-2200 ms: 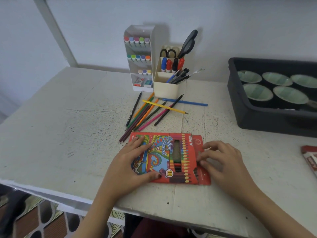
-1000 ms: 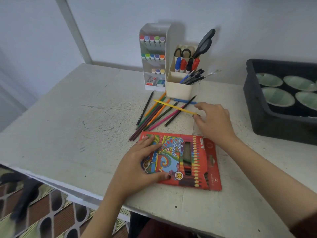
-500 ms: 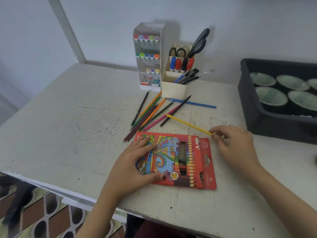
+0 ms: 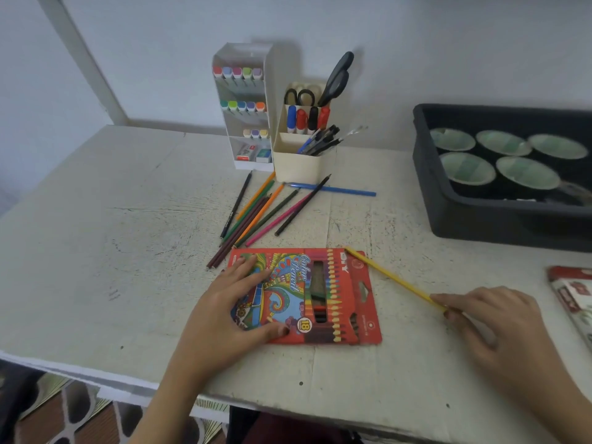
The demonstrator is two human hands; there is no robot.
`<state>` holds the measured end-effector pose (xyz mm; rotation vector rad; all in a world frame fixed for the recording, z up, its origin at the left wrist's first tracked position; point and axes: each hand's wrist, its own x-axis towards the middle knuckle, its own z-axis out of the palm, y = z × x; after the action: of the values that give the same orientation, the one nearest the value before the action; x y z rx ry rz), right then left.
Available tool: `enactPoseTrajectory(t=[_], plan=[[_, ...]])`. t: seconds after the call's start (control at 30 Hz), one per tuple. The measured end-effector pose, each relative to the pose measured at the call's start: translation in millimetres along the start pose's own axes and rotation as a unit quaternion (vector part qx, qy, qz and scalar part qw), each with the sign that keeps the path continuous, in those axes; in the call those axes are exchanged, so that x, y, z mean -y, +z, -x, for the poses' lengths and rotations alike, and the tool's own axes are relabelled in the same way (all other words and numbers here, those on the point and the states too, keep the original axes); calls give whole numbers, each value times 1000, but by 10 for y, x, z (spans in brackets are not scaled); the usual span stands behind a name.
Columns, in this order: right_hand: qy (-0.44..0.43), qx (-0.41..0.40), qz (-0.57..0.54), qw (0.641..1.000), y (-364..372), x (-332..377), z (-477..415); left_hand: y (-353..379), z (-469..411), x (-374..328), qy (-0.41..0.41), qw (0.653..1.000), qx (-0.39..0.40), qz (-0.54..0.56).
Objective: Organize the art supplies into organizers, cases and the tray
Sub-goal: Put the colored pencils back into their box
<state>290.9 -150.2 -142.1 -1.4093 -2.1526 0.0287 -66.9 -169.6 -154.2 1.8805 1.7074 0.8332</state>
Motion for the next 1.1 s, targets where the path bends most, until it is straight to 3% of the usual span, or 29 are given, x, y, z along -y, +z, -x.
enactPoseTrajectory(t=[1.1], plan=[[-84,77,-83,990,475,429,-470,-23,31,-56,4,1000,3,-21]])
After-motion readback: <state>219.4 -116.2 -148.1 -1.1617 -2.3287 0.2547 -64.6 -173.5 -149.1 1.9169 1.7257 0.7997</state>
